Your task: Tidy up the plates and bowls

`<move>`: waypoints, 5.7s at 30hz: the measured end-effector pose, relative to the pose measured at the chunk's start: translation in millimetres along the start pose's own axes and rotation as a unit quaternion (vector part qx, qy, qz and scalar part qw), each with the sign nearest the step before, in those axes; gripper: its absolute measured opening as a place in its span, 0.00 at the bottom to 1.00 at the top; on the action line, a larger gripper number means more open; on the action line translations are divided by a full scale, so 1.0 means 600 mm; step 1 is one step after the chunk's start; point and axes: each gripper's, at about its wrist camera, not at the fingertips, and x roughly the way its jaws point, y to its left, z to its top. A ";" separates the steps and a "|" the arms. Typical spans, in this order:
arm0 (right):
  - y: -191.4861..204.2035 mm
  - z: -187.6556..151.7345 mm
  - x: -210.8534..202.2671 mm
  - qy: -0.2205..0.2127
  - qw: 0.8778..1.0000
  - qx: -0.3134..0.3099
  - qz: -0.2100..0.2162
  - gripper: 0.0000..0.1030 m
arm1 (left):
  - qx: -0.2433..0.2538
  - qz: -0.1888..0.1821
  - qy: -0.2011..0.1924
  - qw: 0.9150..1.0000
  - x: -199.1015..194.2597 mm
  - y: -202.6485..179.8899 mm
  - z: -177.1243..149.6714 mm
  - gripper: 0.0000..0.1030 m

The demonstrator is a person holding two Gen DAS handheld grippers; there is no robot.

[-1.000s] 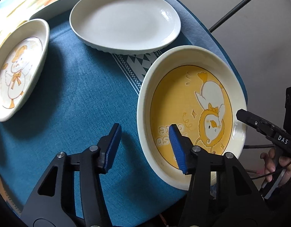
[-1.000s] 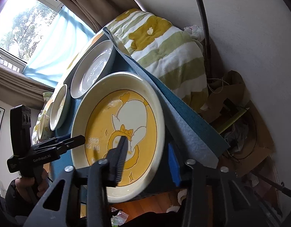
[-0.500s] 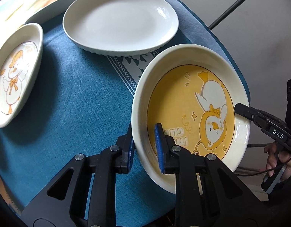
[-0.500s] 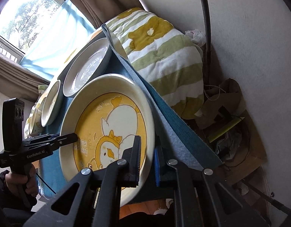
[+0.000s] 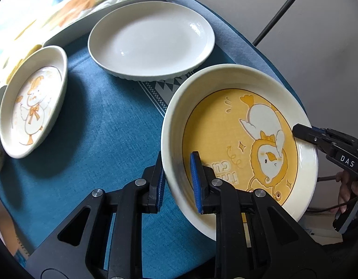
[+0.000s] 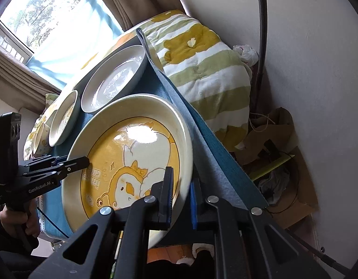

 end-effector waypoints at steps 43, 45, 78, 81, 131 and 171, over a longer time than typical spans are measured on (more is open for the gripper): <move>0.466 -0.092 0.198 0.091 0.953 -0.254 0.135 0.11 | -0.281 0.095 -0.072 0.952 -0.177 0.425 -0.390 0.17; 0.471 -0.093 0.202 0.092 0.953 -0.255 0.134 0.11 | -0.282 0.094 -0.075 0.952 -0.174 0.428 -0.394 0.17; 0.471 -0.104 0.195 0.057 0.951 -0.279 0.118 0.69 | -0.285 0.144 -0.061 0.945 -0.162 0.403 -0.393 0.79; 0.470 -0.107 0.190 0.057 0.950 -0.280 0.123 0.69 | -0.278 0.160 -0.073 0.944 -0.170 0.389 -0.392 0.85; 0.111 0.195 0.135 -0.033 0.992 0.112 0.045 0.98 | -0.024 -0.110 0.012 0.994 0.047 0.239 0.271 0.67; 0.126 0.219 0.139 -0.066 0.995 0.072 -0.011 0.16 | 0.033 -0.034 -0.044 0.998 -0.003 0.227 0.273 0.15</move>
